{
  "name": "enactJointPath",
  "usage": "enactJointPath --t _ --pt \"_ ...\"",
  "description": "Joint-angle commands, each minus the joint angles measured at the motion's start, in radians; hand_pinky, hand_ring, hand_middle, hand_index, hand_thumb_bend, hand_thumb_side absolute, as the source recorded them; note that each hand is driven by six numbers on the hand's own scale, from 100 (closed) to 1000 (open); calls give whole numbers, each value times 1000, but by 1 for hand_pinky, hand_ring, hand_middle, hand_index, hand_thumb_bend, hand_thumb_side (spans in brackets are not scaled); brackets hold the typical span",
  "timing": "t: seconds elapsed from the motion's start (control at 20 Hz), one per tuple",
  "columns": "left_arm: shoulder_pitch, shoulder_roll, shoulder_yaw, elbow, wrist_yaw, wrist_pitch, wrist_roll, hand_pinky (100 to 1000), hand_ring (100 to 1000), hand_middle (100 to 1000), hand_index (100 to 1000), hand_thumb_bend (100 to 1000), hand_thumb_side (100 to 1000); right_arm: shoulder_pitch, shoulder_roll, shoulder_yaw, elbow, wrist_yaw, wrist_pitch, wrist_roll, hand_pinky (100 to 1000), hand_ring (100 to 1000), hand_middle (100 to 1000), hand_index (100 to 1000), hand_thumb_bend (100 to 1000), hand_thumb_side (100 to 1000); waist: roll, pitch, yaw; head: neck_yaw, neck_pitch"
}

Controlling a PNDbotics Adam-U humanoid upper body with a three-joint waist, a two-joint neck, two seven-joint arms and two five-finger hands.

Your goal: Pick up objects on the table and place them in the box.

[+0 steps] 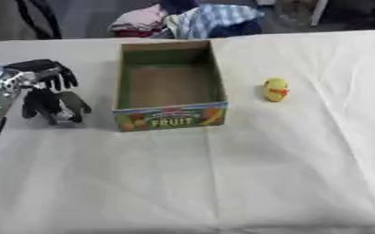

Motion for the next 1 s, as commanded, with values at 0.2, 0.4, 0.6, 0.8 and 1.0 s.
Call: enactJointPath --t 0.2,0.4,0.6,0.8,1.0 --pt "-24 32 21 -27 -8 -9 -70 636 498 477 655 753 345 -11 -17 -12 -1 -7 -5 3 491 604 642 808 325 572 3 -13 3 3 5" --pt "-21 37 27 -43 -13 7 -60 568 383 347 544 764 348 -9 -16 -13 2 -6 -6 4 491 604 642 808 323 572 4 -15 7 4 5" --pt "-17 44 28 -63 -25 22 -15 495 276 220 427 728 322 -7 -15 -14 4 -6 -6 3 492 604 642 808 321 573 4 -18 9 5 5" --pt "-13 46 25 -65 -40 25 1 461 265 198 403 689 297 -7 -13 -14 7 -5 -7 4 492 604 642 808 319 573 4 -21 11 6 5" --pt "-10 48 24 -60 -44 23 -5 473 251 172 379 616 240 -6 -13 -14 9 -5 -7 4 492 605 642 808 319 573 5 -23 13 7 5"
